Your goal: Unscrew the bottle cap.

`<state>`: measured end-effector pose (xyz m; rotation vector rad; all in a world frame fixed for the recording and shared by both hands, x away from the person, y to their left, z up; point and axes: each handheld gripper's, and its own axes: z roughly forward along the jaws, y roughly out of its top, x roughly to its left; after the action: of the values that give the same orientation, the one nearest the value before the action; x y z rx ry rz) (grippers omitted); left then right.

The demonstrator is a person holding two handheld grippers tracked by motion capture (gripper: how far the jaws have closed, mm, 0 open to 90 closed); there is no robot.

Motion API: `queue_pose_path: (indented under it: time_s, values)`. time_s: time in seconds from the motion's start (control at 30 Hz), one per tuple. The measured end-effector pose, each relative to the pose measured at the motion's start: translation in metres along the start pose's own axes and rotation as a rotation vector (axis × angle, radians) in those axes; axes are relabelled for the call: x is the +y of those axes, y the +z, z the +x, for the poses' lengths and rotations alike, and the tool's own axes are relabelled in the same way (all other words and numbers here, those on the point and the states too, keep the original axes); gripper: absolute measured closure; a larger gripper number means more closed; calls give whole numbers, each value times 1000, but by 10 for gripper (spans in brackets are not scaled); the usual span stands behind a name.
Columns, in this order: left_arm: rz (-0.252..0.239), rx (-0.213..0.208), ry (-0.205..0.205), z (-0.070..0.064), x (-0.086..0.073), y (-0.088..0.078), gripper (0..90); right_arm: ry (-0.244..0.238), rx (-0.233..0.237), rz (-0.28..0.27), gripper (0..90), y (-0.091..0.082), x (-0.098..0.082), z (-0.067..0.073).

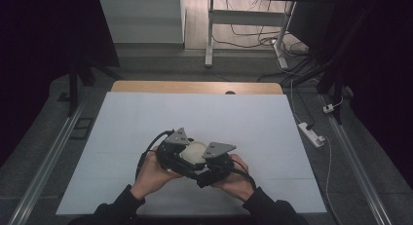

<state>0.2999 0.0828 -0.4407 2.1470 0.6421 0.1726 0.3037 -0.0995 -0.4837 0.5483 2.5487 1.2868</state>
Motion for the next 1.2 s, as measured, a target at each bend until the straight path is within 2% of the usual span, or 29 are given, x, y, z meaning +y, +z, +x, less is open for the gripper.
queue_pose_path:
  time_s: [0.13,0.23,0.3,0.37,0.4,0.5,0.53,0.6,0.67,0.73,0.9,0.97,1.1,1.2]
  values:
    - [-9,-11,6,1,0,1,72,17,11,-2,66,0,-1,-2]
    - [-16,-55,16,4,2,-4,24,34,42,-16,66,-2,-1,-3]
    - [-22,-76,53,4,3,-10,24,27,49,-20,66,-2,0,-3]
    - [-3,-84,121,7,3,-19,22,25,69,-25,66,-3,-1,-3]
    - [0,-98,136,9,3,-21,21,22,79,-29,66,-3,-1,-3]
    - [6,-164,197,14,-1,-28,27,5,113,-36,66,-4,0,-2]
    - [6,-164,197,14,-1,-28,25,-3,126,-39,66,-4,0,-1]
    - [11,-246,247,18,-4,-32,30,-17,154,-44,66,-4,0,2]
    - [14,-281,269,19,-5,-32,32,-30,184,-49,66,-4,1,4]
    - [26,-298,294,17,-6,-30,35,-48,208,-51,66,-5,1,7]
    - [30,-315,313,14,-7,-25,67,-85,242,-60,66,-5,3,13]
    - [28,-294,309,13,-7,-24,72,-87,235,-58,66,-5,3,13]
    - [26,-236,253,13,-5,-21,75,-66,187,-49,66,-5,2,10]
    - [36,-173,195,11,-3,-17,75,-44,144,-38,66,-4,2,7]
